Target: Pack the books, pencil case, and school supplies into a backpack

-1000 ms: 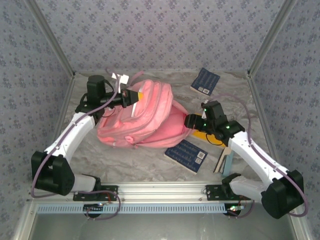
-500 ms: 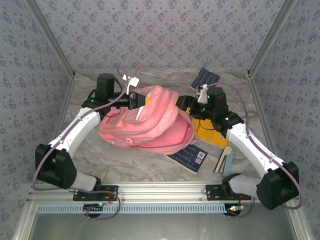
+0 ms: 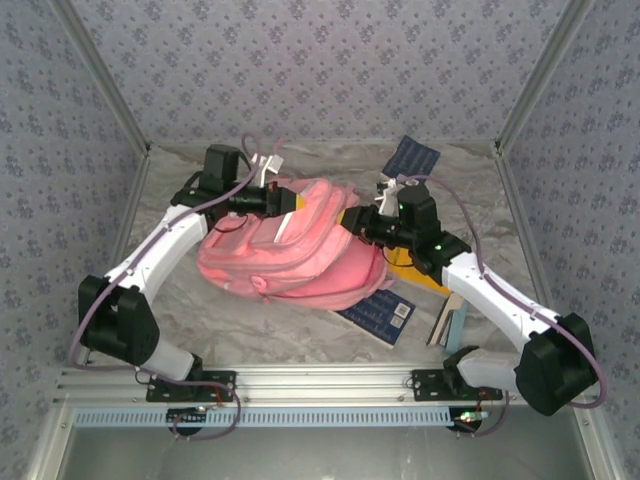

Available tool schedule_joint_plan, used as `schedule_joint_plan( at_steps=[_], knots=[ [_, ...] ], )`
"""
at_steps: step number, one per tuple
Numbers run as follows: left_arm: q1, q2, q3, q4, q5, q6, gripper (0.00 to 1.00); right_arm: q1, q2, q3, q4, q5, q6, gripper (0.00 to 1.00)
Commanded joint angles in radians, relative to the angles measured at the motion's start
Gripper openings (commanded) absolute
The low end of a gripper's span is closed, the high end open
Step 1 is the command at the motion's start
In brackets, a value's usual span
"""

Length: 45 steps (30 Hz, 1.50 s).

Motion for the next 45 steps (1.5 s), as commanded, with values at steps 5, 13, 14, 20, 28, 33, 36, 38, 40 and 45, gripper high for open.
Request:
schedule_joint_plan(
  at_steps=[5,13,14,20,28,33,36,38,40,45],
  knots=[
    [-0.01,-0.012,-0.034,0.029,0.043,-0.144,0.28,0.064,-0.008,-0.026,0.106,0.032,0.068,0.12],
    [-0.01,-0.016,-0.045,-0.053,-0.01,-0.2,0.3,0.108,-0.027,-0.026,0.099,0.09,0.072,0.1],
    [-0.01,-0.014,-0.039,-0.072,-0.02,-0.214,0.3,0.113,-0.026,-0.025,0.097,0.094,0.074,0.1],
    [-0.011,0.017,0.001,-0.161,-0.046,-0.173,0.24,0.137,-0.026,-0.013,0.07,0.113,0.08,0.09],
    [-0.008,0.015,0.054,-0.174,0.002,-0.104,0.0,0.146,-0.031,0.023,-0.033,0.127,0.035,0.22],
    [0.064,-0.008,0.092,-0.105,0.027,-0.109,0.0,0.139,-0.063,0.115,-0.293,0.252,-0.127,0.57],
    [0.116,0.007,0.097,-0.046,0.042,-0.149,0.0,0.137,-0.09,0.182,-0.498,0.418,-0.224,0.67],
    [0.134,0.012,0.109,-0.034,0.036,-0.154,0.0,0.137,-0.109,0.205,-0.613,0.518,-0.274,0.75],
    [0.135,0.02,0.126,-0.028,0.04,-0.154,0.0,0.129,-0.127,0.21,-0.725,0.616,-0.3,0.82],
    [0.12,0.043,0.143,0.003,0.057,-0.186,0.0,0.068,-0.166,0.185,-0.988,0.882,-0.239,0.88]
  ],
)
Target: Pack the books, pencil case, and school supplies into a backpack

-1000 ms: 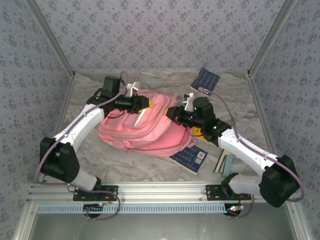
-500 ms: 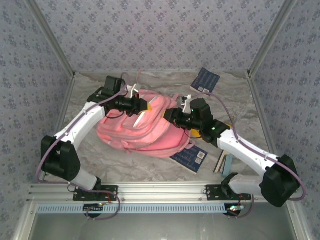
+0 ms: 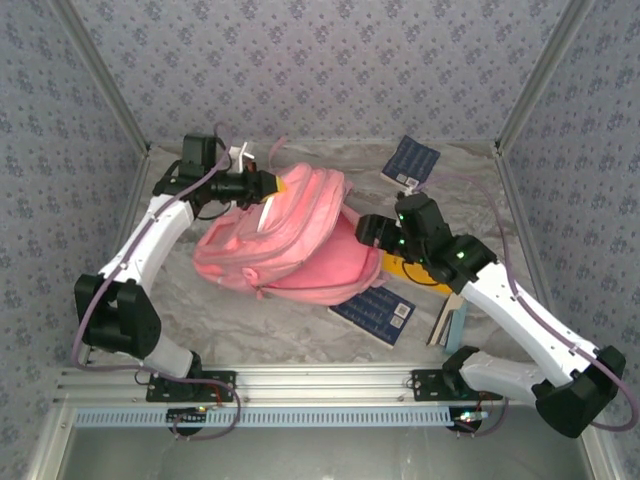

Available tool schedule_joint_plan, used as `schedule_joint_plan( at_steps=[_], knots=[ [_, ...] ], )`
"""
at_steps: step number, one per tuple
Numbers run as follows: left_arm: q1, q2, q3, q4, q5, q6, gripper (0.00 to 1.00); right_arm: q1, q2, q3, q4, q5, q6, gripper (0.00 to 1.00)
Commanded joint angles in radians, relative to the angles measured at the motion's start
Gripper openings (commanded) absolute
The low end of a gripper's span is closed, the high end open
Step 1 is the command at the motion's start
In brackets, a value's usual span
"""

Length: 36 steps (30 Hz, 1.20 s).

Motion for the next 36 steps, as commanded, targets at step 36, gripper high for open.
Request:
schedule_joint_plan(
  at_steps=[36],
  knots=[
    [-0.042,-0.061,-0.093,0.218,0.002,-0.044,0.0,-0.357,0.121,-0.469,-0.106,-0.206,0.094,0.81]
  ],
)
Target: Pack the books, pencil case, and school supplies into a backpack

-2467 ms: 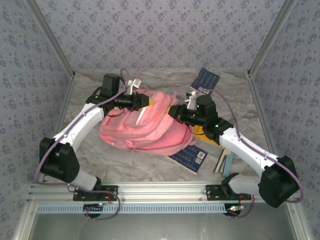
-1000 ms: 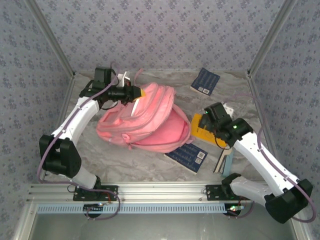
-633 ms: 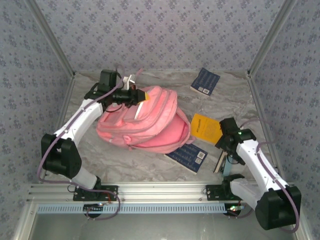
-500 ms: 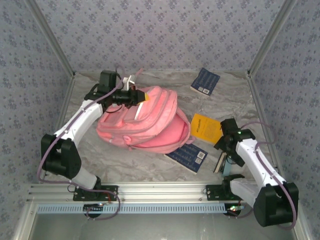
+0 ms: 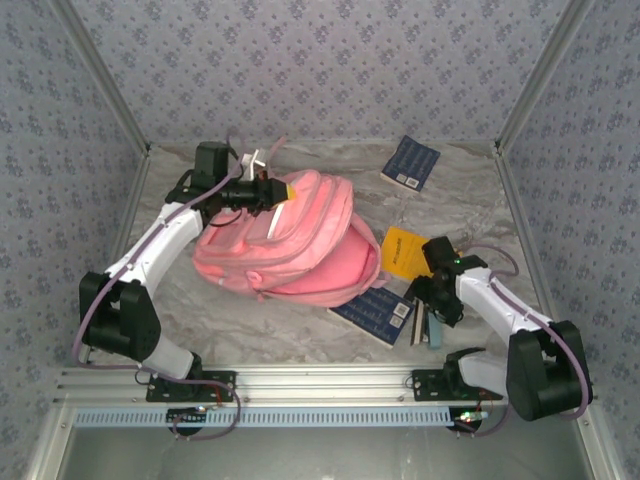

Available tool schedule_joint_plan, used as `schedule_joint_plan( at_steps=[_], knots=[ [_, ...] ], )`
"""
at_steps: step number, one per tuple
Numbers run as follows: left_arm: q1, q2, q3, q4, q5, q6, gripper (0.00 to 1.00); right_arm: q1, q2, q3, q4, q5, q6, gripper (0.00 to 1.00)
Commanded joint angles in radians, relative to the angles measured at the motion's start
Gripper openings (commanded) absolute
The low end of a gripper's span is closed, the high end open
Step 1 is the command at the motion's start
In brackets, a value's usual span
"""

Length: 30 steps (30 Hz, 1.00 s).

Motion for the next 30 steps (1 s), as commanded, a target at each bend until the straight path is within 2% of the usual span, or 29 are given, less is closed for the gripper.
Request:
schedule_joint_plan(
  at_steps=[1,3,5,9,14,17,20,25,30],
  knots=[
    [0.017,-0.045,0.008,0.074,0.028,-0.008,0.0,0.024,0.004,-0.006,0.027,-0.047,0.025,0.78],
    [0.019,-0.047,0.007,0.073,0.027,-0.009,0.0,0.03,0.004,-0.003,0.018,-0.027,0.027,0.71],
    [0.018,-0.044,0.005,0.075,0.028,-0.008,0.0,0.038,0.003,0.001,0.011,-0.006,0.019,0.68],
    [0.019,-0.042,0.004,0.075,0.028,-0.009,0.0,0.056,0.012,0.008,-0.015,0.037,0.016,0.69],
    [0.019,-0.039,0.003,0.075,0.03,-0.008,0.0,0.063,0.064,0.021,-0.009,0.05,0.009,0.76],
    [0.019,-0.037,0.003,0.072,0.029,-0.004,0.0,0.072,0.103,0.031,0.002,0.06,0.008,0.76],
    [0.021,-0.038,0.008,0.061,0.03,0.004,0.0,0.073,0.115,0.038,0.0,0.066,0.004,0.7],
    [0.024,-0.035,0.008,0.058,0.029,0.007,0.0,0.079,0.043,0.045,-0.031,0.1,0.011,0.55],
    [0.027,-0.03,0.013,0.057,0.035,0.005,0.0,0.083,-0.001,0.06,-0.066,0.124,0.018,0.52]
  ],
)
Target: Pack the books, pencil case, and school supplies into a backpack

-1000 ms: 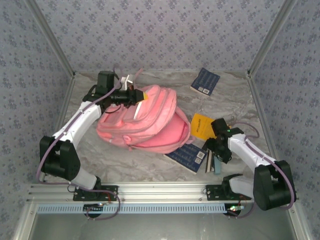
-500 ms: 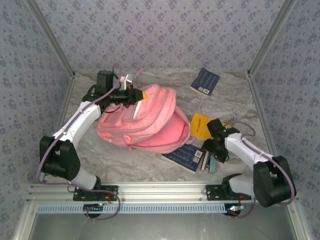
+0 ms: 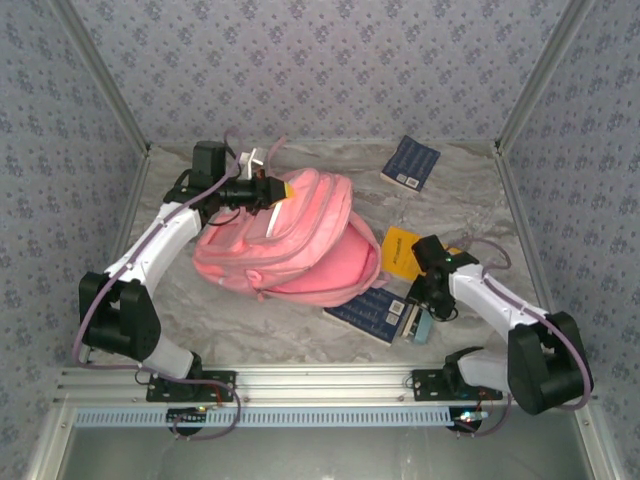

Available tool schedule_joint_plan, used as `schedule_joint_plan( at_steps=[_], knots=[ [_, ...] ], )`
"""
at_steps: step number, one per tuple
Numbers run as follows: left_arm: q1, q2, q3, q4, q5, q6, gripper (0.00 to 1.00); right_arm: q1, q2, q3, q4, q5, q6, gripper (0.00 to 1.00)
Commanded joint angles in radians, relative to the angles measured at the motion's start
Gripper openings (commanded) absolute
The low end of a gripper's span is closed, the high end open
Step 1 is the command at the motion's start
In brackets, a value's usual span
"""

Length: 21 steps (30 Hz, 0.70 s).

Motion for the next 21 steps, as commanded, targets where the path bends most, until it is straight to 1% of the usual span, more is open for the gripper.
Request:
schedule_joint_plan(
  at_steps=[1,8,11,15,18,21],
  knots=[
    [0.014,-0.03,0.017,0.044,0.026,0.004,0.0,0.013,-0.035,0.036,-0.067,0.048,0.016,0.52],
    [0.021,-0.017,0.089,0.006,0.047,0.008,0.0,0.03,-0.119,0.118,-0.137,0.077,0.013,0.52],
    [0.009,-0.015,0.106,0.026,0.044,-0.012,0.0,0.033,-0.174,0.161,-0.148,0.07,0.014,0.51],
    [-0.004,-0.01,0.13,0.021,0.055,-0.014,0.0,0.051,-0.208,0.248,-0.156,0.062,0.012,0.51],
    [-0.007,-0.019,0.15,0.015,0.065,-0.003,0.0,0.079,-0.205,0.325,-0.144,0.055,0.012,0.51],
    [-0.007,-0.031,0.184,0.0,0.093,0.025,0.0,0.112,-0.195,0.374,-0.079,0.029,0.026,0.5]
  ],
)
